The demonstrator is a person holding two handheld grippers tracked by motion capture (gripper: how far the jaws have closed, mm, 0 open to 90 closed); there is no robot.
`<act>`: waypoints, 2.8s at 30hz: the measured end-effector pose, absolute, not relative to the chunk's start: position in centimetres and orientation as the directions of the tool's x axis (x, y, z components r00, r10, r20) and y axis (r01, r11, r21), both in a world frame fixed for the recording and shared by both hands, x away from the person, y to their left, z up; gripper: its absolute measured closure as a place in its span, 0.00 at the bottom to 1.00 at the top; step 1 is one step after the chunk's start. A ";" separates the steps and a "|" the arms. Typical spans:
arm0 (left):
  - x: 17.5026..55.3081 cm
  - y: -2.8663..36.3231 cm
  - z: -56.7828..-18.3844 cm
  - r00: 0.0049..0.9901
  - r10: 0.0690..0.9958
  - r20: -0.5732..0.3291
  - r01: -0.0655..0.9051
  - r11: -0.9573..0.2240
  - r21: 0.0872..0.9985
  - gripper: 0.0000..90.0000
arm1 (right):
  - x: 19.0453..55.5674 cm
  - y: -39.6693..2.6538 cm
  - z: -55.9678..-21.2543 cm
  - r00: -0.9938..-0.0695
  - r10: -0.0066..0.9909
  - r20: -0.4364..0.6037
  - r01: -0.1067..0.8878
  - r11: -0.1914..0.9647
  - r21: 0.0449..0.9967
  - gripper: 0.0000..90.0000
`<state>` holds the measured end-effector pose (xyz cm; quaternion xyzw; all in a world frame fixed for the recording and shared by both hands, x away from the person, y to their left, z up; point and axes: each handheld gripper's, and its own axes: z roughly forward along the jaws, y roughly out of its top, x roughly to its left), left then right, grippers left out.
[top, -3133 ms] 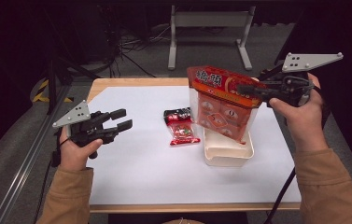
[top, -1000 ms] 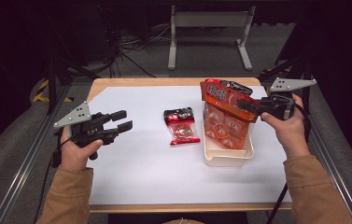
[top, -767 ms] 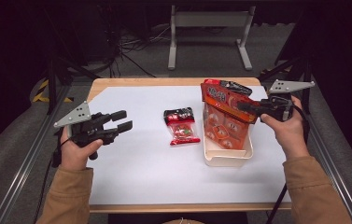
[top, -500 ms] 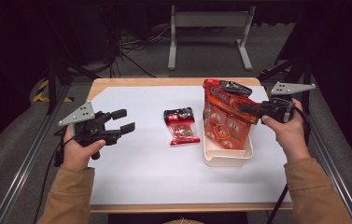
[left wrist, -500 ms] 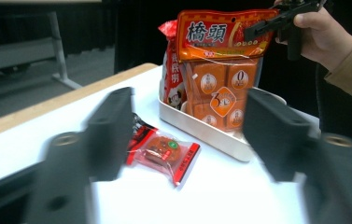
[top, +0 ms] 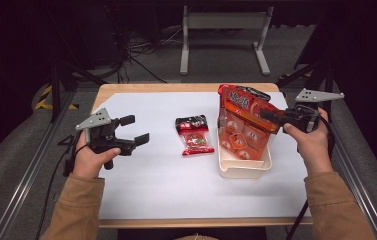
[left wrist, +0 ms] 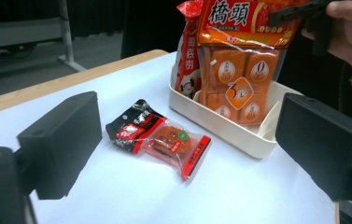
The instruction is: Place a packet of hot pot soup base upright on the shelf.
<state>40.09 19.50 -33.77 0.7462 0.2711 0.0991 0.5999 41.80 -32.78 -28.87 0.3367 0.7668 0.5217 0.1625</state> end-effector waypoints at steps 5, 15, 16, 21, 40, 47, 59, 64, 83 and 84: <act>40.2 18.9 -34.0 0.833 0.516 -0.202 0.302 -0.118 0.946 0.06 | 41.6 -32.7 -28.9 -0.719 0.684 0.122 0.350 0.205 0.914 0.80; 40.9 18.5 -35.1 0.828 0.530 -0.180 0.282 -0.118 0.952 0.13 | 39.8 -33.2 -28.7 -0.666 0.739 0.099 0.326 0.170 0.930 0.51; 41.0 18.5 -35.1 0.828 0.532 -0.180 0.286 -0.123 0.950 0.15 | 39.6 -33.3 -28.7 -0.664 0.741 0.099 0.324 0.166 0.931 0.51; 41.3 18.6 -35.3 0.825 0.538 -0.176 0.299 -0.152 0.942 0.20 | 38.1 -34.0 -28.6 -0.655 0.752 0.073 0.300 0.170 0.939 0.47; 42.0 19.0 -35.5 0.775 0.613 -0.152 0.329 -0.186 0.926 0.22 | 34.7 -36.5 -31.7 -0.589 0.806 0.058 0.303 0.154 0.940 0.47; 42.5 18.6 -35.3 0.782 0.602 -0.159 0.311 -0.157 0.937 0.24 | 34.9 -36.9 -32.9 -0.569 0.821 0.044 0.332 0.180 0.926 0.47; 43.6 15.0 -36.0 0.796 0.577 -0.182 0.342 -0.180 0.922 0.29 | 35.1 -37.8 -33.5 -0.551 0.833 0.045 0.343 0.177 0.923 0.48; 44.3 13.0 -36.9 0.796 0.577 -0.184 0.358 -0.203 0.911 0.28 | 35.3 -37.9 -33.5 -0.551 0.833 0.047 0.338 0.171 0.926 0.48; 44.7 8.9 -42.2 0.778 0.589 -0.219 0.444 -0.269 0.855 0.25 | 35.4 -37.8 -33.6 -0.556 0.830 0.049 0.333 0.169 0.928 0.47; 44.8 8.7 -42.4 0.782 0.587 -0.210 0.442 -0.283 0.851 0.26 | 35.5 -37.7 -33.7 -0.559 0.828 0.045 0.332 0.174 0.927 0.47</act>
